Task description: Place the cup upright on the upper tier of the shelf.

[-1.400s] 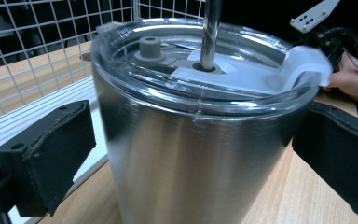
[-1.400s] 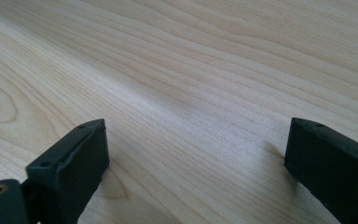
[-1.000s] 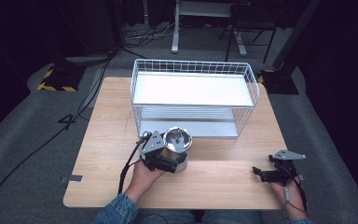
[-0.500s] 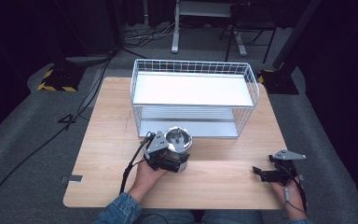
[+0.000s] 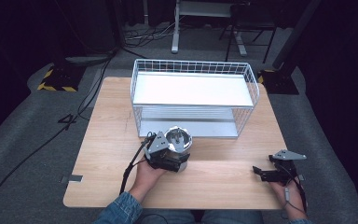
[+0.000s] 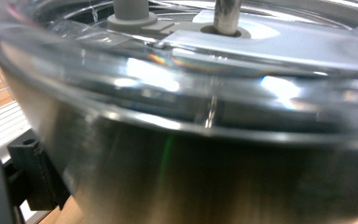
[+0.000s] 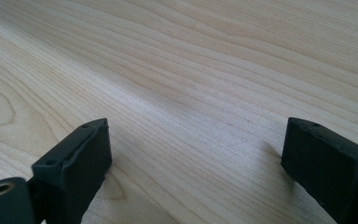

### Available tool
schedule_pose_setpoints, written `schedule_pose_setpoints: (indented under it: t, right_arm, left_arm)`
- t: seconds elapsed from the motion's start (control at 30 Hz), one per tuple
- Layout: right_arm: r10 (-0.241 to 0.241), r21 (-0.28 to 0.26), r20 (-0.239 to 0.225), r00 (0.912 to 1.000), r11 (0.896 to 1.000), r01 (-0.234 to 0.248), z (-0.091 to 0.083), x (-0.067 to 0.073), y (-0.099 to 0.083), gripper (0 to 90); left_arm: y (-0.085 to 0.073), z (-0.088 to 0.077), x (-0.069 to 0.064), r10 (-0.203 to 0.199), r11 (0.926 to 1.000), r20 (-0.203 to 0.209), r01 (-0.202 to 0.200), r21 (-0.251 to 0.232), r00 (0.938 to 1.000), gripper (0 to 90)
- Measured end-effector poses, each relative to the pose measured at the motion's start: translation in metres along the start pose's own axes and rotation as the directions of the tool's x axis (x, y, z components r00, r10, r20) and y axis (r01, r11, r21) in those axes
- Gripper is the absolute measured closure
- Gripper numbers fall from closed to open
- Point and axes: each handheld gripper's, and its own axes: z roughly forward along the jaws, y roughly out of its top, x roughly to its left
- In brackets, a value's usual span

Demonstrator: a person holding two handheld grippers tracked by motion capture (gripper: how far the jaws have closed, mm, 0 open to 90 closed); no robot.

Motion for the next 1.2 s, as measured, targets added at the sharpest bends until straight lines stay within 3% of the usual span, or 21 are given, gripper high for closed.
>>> schedule_pose_setpoints:
  t: [0.37,0.63,1.03,1.2]
  right_arm:
    - [0.003,-0.002,0.003,1.0000,1.000,-0.003,0.000,0.000,0.000,9.3]
    - [0.002,-0.003,0.002,1.0000,1.000,-0.002,0.000,0.000,0.000,9.8]
    - [0.002,-0.003,0.001,1.0000,1.000,-0.002,0.000,0.000,0.000,9.8]
    - [0.001,-0.004,0.000,1.0000,1.000,-0.001,0.000,0.000,0.000,10.2]
  left_arm:
    - [0.003,-0.001,-0.002,0.001,0.9997,-0.015,-0.001,0.025,0.9999,3.6]
    - [0.009,-0.009,0.000,-0.025,0.9992,-0.007,0.025,0.032,0.9997,3.6]
    - [0.037,-0.038,-0.001,-0.001,0.9994,-0.003,0.001,0.034,1.0000,3.6]
    - [0.058,-0.050,-0.002,0.011,0.9992,0.006,-0.011,0.037,0.9999,3.5]
